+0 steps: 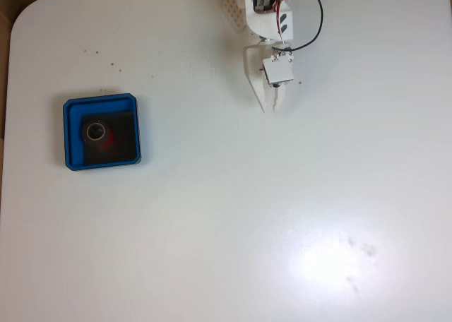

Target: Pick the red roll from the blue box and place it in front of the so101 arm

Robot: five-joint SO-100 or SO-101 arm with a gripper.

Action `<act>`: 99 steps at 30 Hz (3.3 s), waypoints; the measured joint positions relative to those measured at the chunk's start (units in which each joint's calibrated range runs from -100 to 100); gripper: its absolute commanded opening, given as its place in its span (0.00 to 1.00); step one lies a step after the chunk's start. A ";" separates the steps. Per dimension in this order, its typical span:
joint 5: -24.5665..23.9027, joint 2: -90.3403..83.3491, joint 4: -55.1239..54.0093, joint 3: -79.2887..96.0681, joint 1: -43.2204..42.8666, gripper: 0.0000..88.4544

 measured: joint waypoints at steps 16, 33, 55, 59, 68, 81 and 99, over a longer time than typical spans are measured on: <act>0.00 0.00 0.00 0.00 34.24 0.01; -0.08 16.93 0.00 -13.81 56.21 0.01; -0.08 95.00 0.00 -85.38 57.89 0.01; -0.08 102.46 0.00 -91.57 58.49 0.01; -0.08 112.96 0.00 -99.46 60.47 0.04; -0.08 114.31 0.00 -99.46 60.96 0.16; 0.00 122.02 -0.90 -99.82 60.96 0.16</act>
